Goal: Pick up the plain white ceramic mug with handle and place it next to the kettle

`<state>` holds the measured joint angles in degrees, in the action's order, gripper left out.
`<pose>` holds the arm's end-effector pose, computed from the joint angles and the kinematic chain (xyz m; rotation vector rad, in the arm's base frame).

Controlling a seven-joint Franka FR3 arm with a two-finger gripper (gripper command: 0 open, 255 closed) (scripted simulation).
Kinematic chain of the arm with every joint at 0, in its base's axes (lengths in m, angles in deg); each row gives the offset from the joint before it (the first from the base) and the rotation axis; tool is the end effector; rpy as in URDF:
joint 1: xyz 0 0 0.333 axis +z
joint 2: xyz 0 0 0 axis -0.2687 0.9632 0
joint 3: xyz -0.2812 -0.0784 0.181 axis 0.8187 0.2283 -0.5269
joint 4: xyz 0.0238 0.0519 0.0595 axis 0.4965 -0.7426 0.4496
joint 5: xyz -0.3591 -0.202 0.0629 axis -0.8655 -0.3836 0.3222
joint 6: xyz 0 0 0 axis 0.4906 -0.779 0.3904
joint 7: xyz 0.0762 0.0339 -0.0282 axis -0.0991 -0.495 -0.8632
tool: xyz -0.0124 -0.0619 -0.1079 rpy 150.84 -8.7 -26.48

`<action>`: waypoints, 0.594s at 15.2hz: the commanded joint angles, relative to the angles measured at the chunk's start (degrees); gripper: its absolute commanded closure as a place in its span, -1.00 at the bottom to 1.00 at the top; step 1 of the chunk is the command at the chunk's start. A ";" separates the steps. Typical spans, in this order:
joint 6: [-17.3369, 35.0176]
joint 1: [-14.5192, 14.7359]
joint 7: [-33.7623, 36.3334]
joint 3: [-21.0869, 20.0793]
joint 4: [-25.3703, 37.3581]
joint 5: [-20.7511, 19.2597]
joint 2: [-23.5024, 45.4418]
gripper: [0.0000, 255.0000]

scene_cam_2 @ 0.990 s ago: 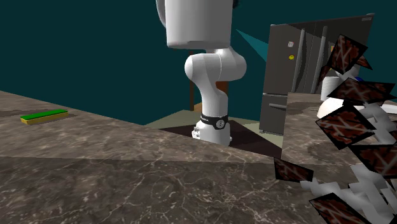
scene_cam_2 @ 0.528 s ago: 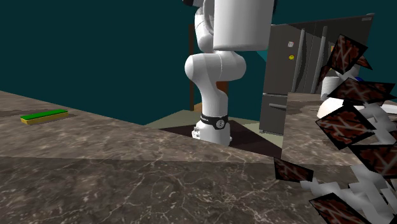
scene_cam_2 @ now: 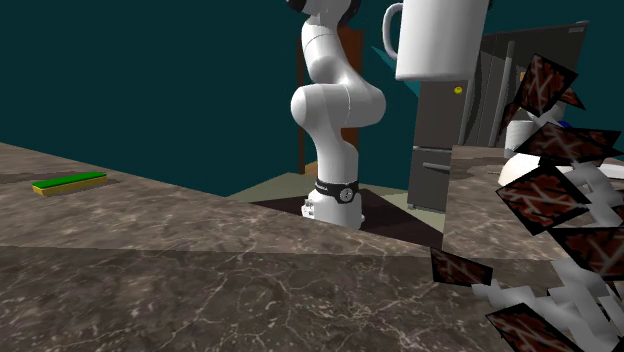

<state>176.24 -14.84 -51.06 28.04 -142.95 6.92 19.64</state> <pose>0.3377 0.0408 0.6097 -3.1358 0.0514 0.0846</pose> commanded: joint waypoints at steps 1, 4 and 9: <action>0.26 0.89 2.78 -2.31 -0.65 1.65 -0.52 1.00; 0.13 2.24 6.94 -5.89 -0.44 4.14 -0.73 1.00; 0.34 4.22 13.95 -12.00 1.14 8.09 0.24 1.00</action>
<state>176.17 -11.02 -38.71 17.43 -141.93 14.14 19.55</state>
